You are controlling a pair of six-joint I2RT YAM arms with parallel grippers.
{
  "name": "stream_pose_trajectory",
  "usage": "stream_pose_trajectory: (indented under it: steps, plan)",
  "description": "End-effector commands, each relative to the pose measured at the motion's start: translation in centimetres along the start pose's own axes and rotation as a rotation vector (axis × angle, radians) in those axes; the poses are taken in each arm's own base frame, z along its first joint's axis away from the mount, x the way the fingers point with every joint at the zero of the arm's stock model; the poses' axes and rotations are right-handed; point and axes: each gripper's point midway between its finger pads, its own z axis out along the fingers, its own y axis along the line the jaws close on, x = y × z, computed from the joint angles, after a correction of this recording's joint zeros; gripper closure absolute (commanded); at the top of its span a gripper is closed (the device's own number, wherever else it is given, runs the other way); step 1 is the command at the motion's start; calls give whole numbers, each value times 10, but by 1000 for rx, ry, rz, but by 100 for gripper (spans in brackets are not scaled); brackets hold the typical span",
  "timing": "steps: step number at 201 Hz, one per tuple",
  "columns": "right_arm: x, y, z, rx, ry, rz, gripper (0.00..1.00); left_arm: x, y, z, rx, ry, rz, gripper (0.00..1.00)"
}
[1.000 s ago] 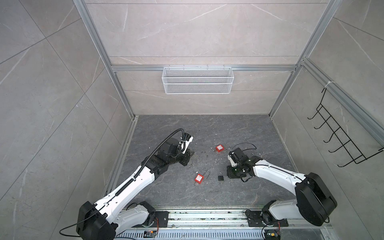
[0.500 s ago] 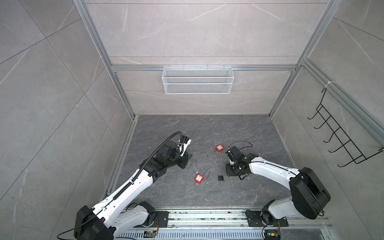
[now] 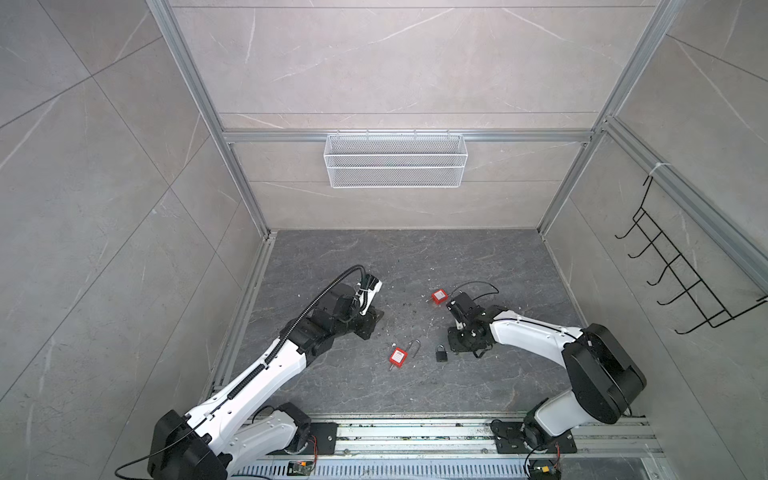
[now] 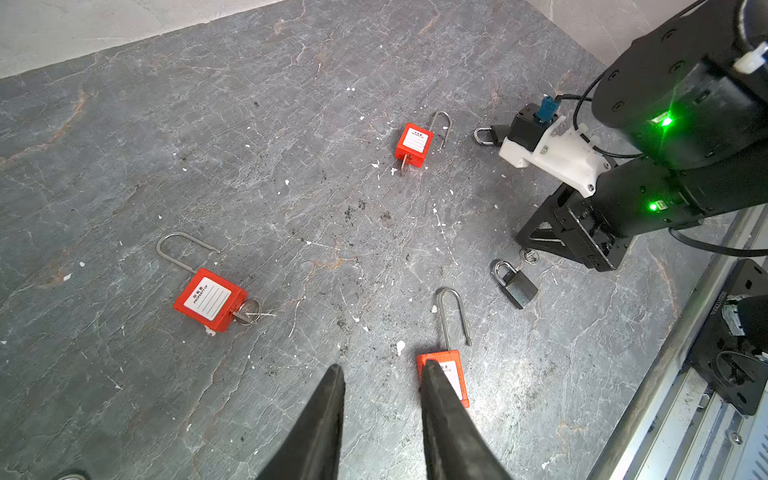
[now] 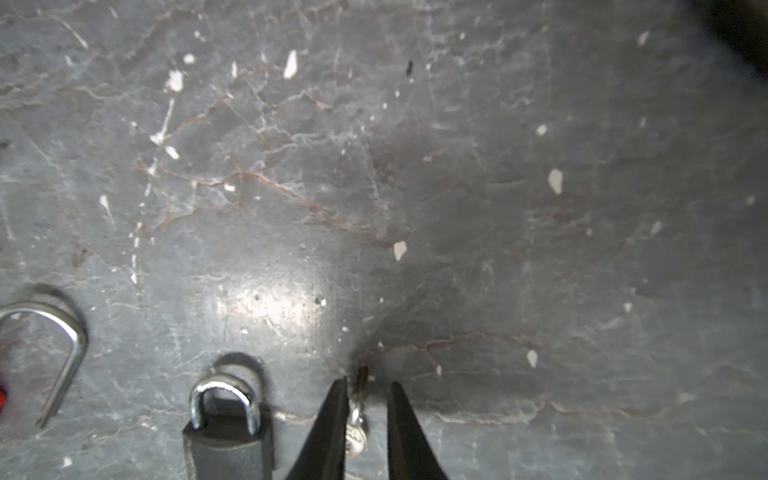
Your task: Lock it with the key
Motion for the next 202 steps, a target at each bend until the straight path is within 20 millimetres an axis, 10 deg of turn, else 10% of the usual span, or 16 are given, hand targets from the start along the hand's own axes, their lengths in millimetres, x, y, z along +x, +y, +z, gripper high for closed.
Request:
stream_pose_trajectory:
  steps: [1,150,202]
  plan:
    - [6,4,4,-8,21,10,81,-3,5,-4,-22,-18,0,66]
    - [38,14,1,-3,90,5,87,7,8,-6,-39,-11,-8,66]
    - [11,12,-43,11,-54,27,73,7,11,-8,-58,-21,-28,66]
